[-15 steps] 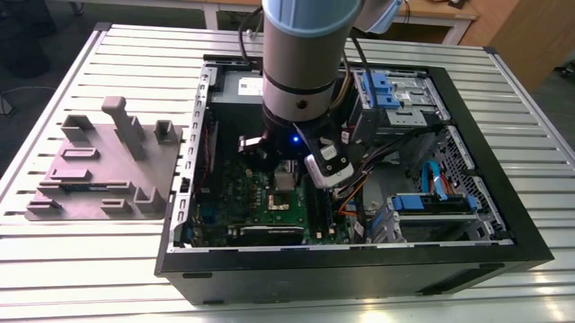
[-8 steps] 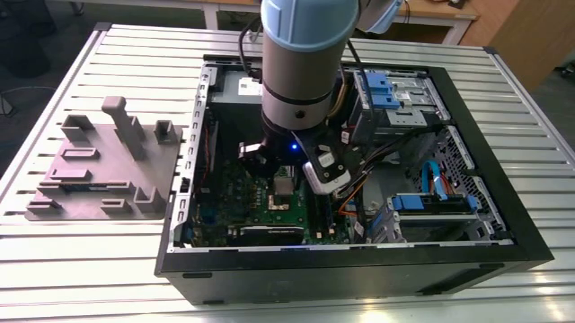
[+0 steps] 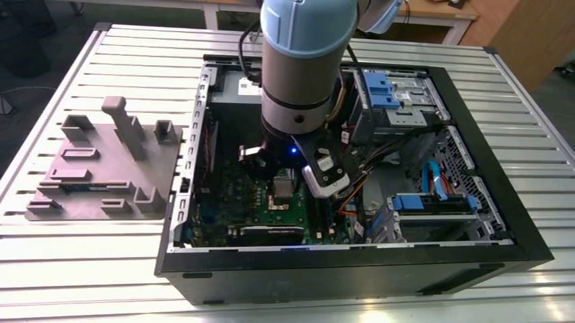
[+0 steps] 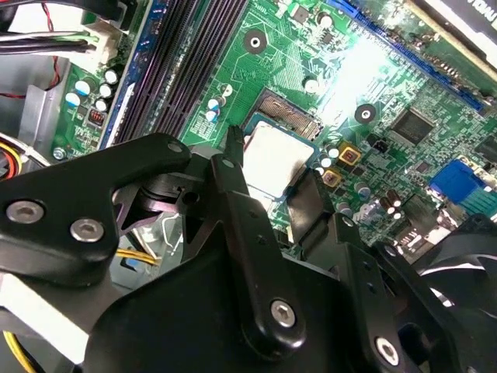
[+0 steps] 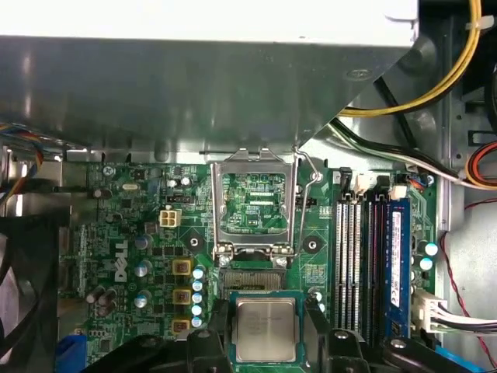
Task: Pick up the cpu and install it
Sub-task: 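Place the cpu into insertion slot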
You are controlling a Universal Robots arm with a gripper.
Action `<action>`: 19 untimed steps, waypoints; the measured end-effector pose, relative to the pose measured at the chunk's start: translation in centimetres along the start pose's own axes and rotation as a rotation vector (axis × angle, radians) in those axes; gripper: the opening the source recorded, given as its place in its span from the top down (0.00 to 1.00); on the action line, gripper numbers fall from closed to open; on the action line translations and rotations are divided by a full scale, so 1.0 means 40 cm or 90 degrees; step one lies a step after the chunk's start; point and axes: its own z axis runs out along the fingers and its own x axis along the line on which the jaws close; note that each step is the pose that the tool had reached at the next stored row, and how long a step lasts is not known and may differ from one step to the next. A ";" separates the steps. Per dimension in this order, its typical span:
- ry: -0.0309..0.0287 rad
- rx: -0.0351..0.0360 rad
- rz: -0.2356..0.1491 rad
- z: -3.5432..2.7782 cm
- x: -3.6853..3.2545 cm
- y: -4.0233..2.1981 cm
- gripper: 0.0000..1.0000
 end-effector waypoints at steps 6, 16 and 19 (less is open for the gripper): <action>-0.0003 0.0000 0.008 0.017 0.005 0.000 0.53; 0.0000 0.0000 0.000 0.062 0.015 -0.004 0.53; 0.0000 0.0000 0.000 0.068 0.015 -0.004 0.53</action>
